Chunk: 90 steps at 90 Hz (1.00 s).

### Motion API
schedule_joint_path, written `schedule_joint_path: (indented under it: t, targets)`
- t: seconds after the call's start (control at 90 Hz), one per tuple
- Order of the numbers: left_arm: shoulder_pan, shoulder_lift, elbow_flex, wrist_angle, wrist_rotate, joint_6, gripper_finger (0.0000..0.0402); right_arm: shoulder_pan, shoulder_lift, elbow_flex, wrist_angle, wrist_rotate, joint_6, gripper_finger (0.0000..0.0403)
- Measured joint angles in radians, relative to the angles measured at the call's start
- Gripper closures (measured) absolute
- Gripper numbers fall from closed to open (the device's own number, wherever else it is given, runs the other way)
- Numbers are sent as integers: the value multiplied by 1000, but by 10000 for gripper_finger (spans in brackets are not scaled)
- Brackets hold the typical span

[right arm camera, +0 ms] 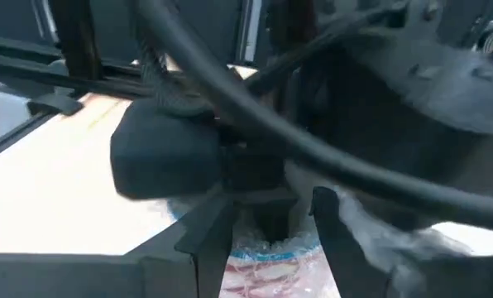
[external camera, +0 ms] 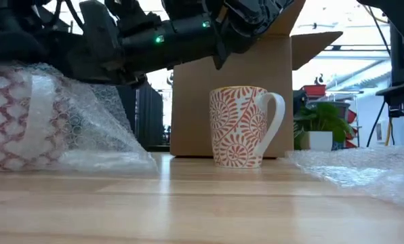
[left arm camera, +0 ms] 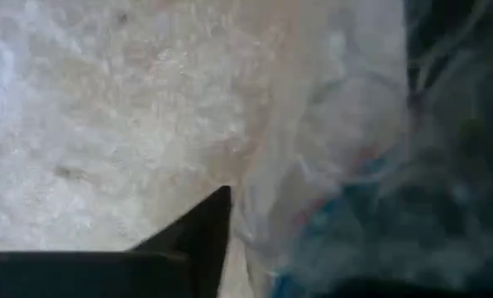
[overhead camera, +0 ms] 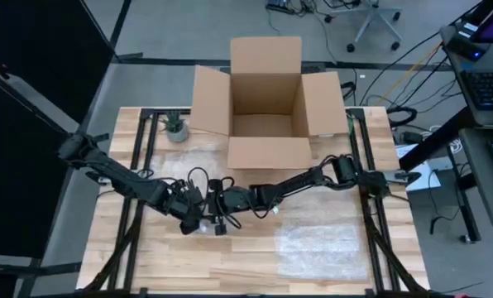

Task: Wrap mug
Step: Wrap the red mug with the bubble wrap

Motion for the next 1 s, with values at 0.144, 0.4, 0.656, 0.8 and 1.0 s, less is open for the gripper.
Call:
schedule_joint_path:
  t: [0.144, 0.4, 0.656, 0.8, 1.0]
  targets:
    - [9, 0, 1, -6, 0, -1, 373, -1, 0, 1, 3, 0, 9, 245]
    - [10, 0, 0, -2, 6, 8, 370, 0, 0, 1, 1, -4, 4, 245]
    - [9, 2, 18, -20, 12, 26, 228, 0, -1, -1, -5, -20, 0, 245]
    - [10, -13, 59, -81, 19, 45, 177, 3, -1, -1, -6, -27, -6, 245]
    - [8, -78, 115, -139, 20, 52, 165, 0, -1, 1, 0, -9, -18, 245]
